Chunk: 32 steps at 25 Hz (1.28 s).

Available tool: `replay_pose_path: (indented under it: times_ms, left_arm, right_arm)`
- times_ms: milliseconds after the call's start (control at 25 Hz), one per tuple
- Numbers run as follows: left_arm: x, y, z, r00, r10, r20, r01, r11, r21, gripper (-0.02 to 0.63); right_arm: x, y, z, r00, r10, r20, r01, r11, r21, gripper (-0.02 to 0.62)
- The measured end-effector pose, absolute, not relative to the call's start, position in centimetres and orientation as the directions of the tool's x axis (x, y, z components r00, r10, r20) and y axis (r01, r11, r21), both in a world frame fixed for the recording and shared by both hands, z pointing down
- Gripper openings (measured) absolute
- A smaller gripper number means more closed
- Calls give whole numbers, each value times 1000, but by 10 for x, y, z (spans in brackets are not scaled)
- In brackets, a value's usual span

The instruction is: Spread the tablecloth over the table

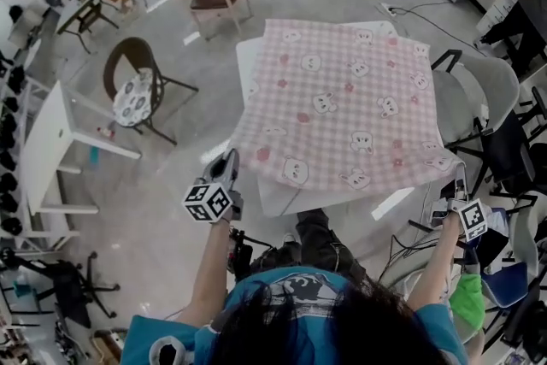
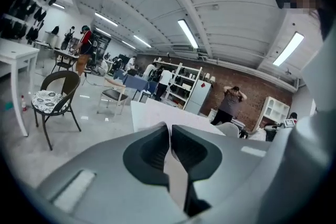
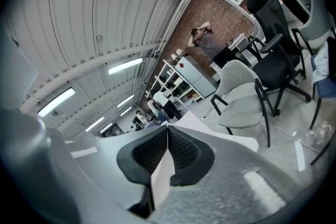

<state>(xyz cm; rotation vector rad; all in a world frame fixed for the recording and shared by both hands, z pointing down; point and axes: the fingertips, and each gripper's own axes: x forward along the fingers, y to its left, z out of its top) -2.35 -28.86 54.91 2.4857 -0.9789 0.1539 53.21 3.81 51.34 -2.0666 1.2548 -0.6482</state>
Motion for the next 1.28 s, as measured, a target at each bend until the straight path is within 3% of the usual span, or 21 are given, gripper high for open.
replay_pose_path:
  times_ms: [280,480,640,800,1160,1280]
  left_arm:
    - [-41,-236,596,706,-632,320,-695,-530,487,23]
    - [-38,-208,606,655,-669,352,-733,-449,510,23]
    - [-29,-181,614,598,-706,379,-770,-375,516,23]
    - [-23,-158,624,512,-730,453,-839,-312,446,21]
    - [27,-124,640,430,-708,560,-903,-355,243,23]
    - [20,-130,640,364,-716,596,-925,-354,140,72]
  right_arm:
    - [521,32,522,373,-913,164,-644,-382,-662,5]
    - [542,28,525,322,-902,287,-739,-428,-519,5]
    - [563,23,532,296,-905,307,-766,-417,-489,5]
    - [581,-1,544,234,-905,355,-814,-382,-437,8]
    - [603,25,601,148,-874,462,-835,-361,-415,35]
    - [597,46,615,136,-866,481,-844,-355,-401,69]
